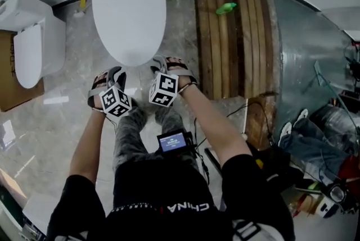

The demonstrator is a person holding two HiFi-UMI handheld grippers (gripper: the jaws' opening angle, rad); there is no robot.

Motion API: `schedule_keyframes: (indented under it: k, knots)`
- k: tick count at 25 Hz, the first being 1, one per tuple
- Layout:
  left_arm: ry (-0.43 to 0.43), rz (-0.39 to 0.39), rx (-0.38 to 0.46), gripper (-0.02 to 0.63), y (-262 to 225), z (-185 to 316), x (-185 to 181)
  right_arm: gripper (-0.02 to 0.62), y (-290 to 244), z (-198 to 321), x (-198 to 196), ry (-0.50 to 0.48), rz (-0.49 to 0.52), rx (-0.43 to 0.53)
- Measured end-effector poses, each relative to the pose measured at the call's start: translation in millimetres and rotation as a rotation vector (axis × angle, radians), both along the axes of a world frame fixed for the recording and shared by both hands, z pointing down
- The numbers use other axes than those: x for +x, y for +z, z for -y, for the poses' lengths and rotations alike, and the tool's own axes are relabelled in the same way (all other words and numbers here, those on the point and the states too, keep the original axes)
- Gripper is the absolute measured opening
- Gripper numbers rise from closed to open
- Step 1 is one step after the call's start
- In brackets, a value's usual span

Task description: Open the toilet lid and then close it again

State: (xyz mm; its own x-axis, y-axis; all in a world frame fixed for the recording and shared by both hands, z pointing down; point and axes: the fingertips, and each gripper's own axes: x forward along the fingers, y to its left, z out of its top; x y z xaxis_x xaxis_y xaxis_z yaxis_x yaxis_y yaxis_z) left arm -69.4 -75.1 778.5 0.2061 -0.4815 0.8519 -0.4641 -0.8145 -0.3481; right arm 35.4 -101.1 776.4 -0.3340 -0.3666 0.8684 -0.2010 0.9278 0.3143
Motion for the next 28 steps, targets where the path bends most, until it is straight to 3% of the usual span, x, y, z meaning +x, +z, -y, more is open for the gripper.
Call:
schedule_keyframes:
  k: [5, 9, 13, 16, 21, 26, 28]
  knots:
    - [-0.05, -0.062, 0.067, 0.042, -103, -4, 2, 0.046, -106, -5, -9, 0.031, 0.052, 0.064]
    - [-0.124, -0.159, 0.101, 0.015, -163, -4, 12, 0.026, -165, -15, -18, -0.002, 0.096, 0.142]
    - [-0.19, -0.277, 0.077, 0.011, -202, -22, 24, 0.015, -202, -24, -8, 0.065, 0.19, 0.119]
    - [-0.239, -0.323, 0.062, 0.011, -216, -39, 22, 0.015, -217, -21, 20, 0.098, 0.218, 0.123]
    - [-0.291, -0.294, 0.026, 0.011, -202, -79, 16, 0.015, -203, -26, 54, 0.125, 0.237, 0.065]
    - [-0.432, -0.454, -0.001, 0.011, -205, -129, 12, 0.015, -185, -44, 68, 0.173, 0.237, 0.028]
    - [-0.441, -0.43, 0.003, 0.011, -203, -148, 1, 0.015, -188, -57, 71, 0.191, 0.243, 0.021]
